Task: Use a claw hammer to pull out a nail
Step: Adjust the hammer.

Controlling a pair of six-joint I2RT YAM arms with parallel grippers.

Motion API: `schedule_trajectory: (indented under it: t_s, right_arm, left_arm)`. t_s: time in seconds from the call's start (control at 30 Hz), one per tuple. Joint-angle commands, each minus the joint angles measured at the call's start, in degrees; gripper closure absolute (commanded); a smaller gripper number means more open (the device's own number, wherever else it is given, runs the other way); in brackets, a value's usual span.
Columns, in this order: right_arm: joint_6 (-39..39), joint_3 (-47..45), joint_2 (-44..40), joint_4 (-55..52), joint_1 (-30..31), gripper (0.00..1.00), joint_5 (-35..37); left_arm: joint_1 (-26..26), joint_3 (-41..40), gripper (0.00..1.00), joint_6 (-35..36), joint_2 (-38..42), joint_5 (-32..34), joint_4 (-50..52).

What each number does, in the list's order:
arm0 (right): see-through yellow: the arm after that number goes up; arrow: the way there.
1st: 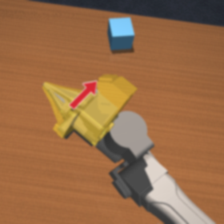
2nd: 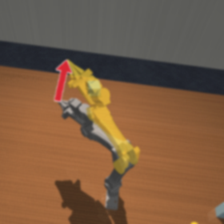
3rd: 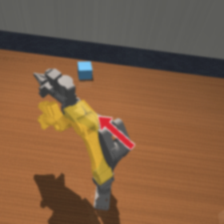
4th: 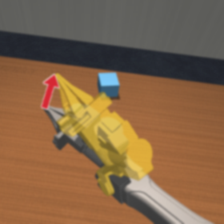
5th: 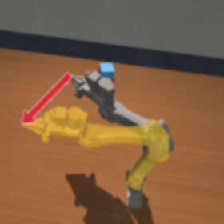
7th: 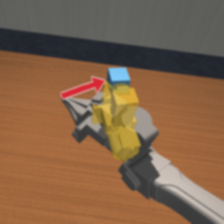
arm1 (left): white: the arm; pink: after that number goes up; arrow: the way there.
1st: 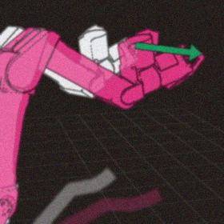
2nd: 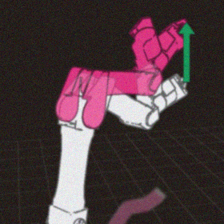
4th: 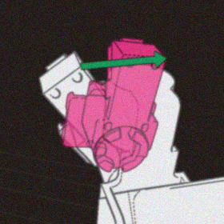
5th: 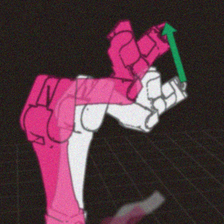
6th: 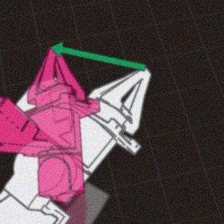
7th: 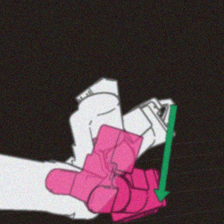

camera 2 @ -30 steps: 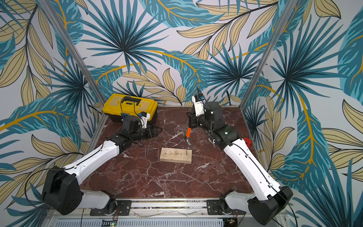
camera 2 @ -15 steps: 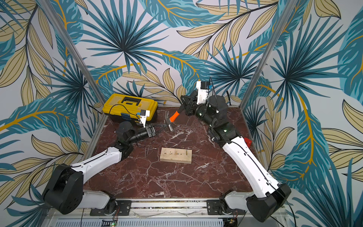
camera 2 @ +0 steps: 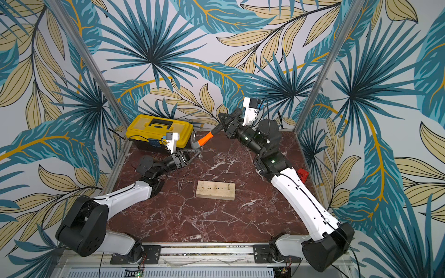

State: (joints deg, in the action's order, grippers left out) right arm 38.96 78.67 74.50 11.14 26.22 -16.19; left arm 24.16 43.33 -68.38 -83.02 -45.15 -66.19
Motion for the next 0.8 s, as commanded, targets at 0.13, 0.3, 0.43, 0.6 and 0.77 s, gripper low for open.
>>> schedule_trajectory:
  t_s: [0.13,0.3,0.43,0.6,0.77]
  right_arm:
    - [9.1,-4.5,-1.5,16.5,-0.3,1.0,-2.4]
    - [10.6,-6.8,-1.7,18.1,-0.5,1.0,-2.7]
    - [11.6,-7.9,-1.3,19.5,-0.5,1.0,-3.0]
    - [11.6,-8.2,-0.8,19.6,-0.7,1.0,-3.3]
    - [11.3,-7.7,0.0,15.7,-1.4,1.0,-6.3]
  left_arm:
    - [0.1,2.0,0.45,-4.5,-1.1,-2.6,-7.2]
    - [-0.7,0.7,0.44,-6.3,-1.2,-0.9,-9.9]
    - [-1.1,1.3,0.47,-7.2,-1.6,-1.2,-10.4]
    - [-1.1,2.5,0.74,-9.0,-3.2,-2.2,-11.5]
    - [-1.3,1.8,1.0,-9.3,-4.0,-1.6,-12.3]
